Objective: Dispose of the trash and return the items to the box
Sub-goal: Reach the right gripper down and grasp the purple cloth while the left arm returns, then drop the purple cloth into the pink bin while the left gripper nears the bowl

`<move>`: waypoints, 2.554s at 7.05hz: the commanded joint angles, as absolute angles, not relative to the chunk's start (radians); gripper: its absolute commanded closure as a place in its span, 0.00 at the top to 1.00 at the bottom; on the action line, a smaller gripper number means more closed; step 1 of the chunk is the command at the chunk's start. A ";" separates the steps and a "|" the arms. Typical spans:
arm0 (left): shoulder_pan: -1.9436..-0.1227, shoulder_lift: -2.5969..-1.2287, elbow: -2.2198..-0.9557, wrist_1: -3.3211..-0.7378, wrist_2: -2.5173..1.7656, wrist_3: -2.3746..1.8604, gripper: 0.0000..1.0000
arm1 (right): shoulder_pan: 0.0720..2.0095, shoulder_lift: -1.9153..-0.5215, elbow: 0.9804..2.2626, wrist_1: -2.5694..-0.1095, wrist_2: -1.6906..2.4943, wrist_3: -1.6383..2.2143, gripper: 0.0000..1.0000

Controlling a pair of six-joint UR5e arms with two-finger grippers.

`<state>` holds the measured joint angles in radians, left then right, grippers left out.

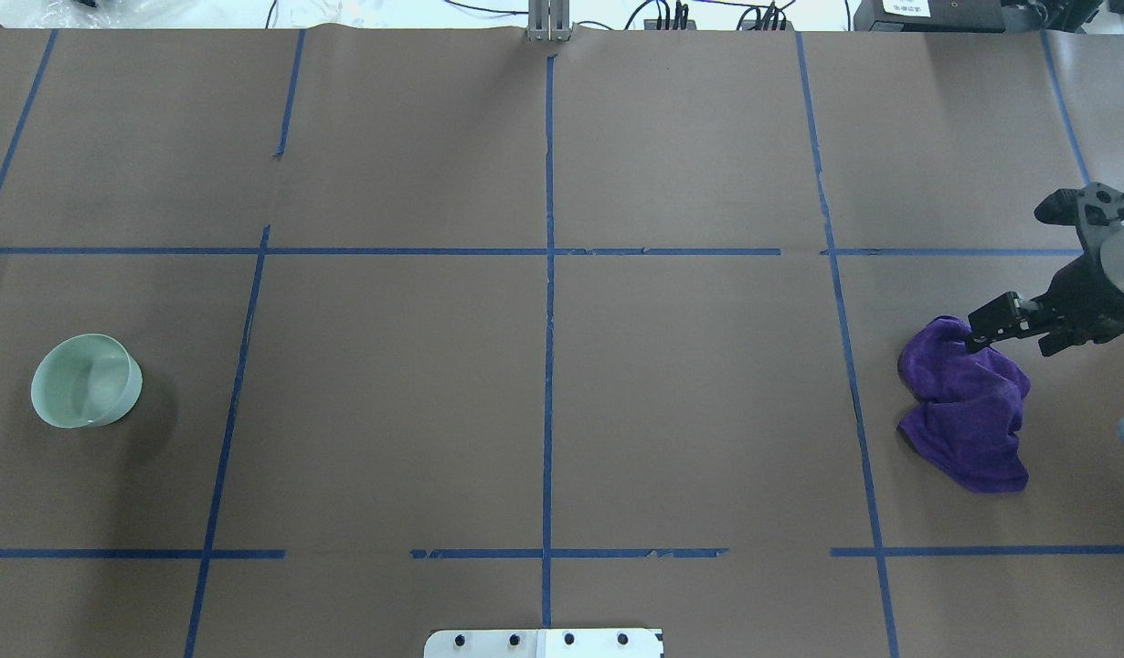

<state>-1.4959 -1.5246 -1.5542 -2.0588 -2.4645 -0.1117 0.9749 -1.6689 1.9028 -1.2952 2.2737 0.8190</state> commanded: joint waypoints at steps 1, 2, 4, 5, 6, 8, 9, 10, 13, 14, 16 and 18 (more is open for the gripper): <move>-1.442 -1.572 -1.595 -2.062 -2.465 -0.271 1.00 | 0.866 -1.759 1.893 -1.105 2.183 1.001 1.00; -1.415 -1.572 -1.630 -2.062 -2.465 -0.325 1.00 | 0.815 -1.759 1.884 -1.104 2.159 1.050 1.00; -1.334 -1.589 -1.655 -2.069 -2.465 -0.426 1.00 | 0.795 -1.759 1.862 -1.104 2.126 1.060 0.47; -1.307 -1.589 -1.655 -2.119 -2.465 -0.484 1.00 | 0.796 -1.759 1.858 -1.104 2.128 1.058 0.00; -1.280 -1.594 -1.657 -2.132 -2.464 -0.527 1.00 | 0.798 -1.759 1.861 -1.103 2.132 1.060 0.00; -1.172 -1.612 -1.690 -2.134 -2.378 -0.610 1.00 | 0.874 -1.773 1.970 -1.109 2.160 1.088 0.00; -1.161 -1.612 -1.690 -2.134 -2.375 -0.617 1.00 | 1.082 -1.778 2.032 -1.118 2.318 1.075 0.00; -1.152 -1.612 -1.689 -2.134 -2.370 -0.624 1.00 | 1.326 -1.781 2.020 -1.123 2.527 0.957 0.00; -1.121 -1.611 -1.690 -2.134 -2.327 -0.644 1.00 | 1.695 -1.786 1.911 -1.300 2.573 0.448 0.00; -1.121 -1.603 -1.687 -2.132 -2.326 -0.644 1.00 | 1.801 -1.783 1.834 -1.395 2.547 0.144 0.00; -1.124 -1.589 -1.689 -2.131 -2.307 -0.667 1.00 | 1.862 -1.767 1.754 -1.509 2.360 -0.215 0.00; -1.118 -1.524 -1.693 -2.132 -2.177 -0.658 1.00 | 1.876 -1.700 1.558 -1.509 2.309 -0.410 0.00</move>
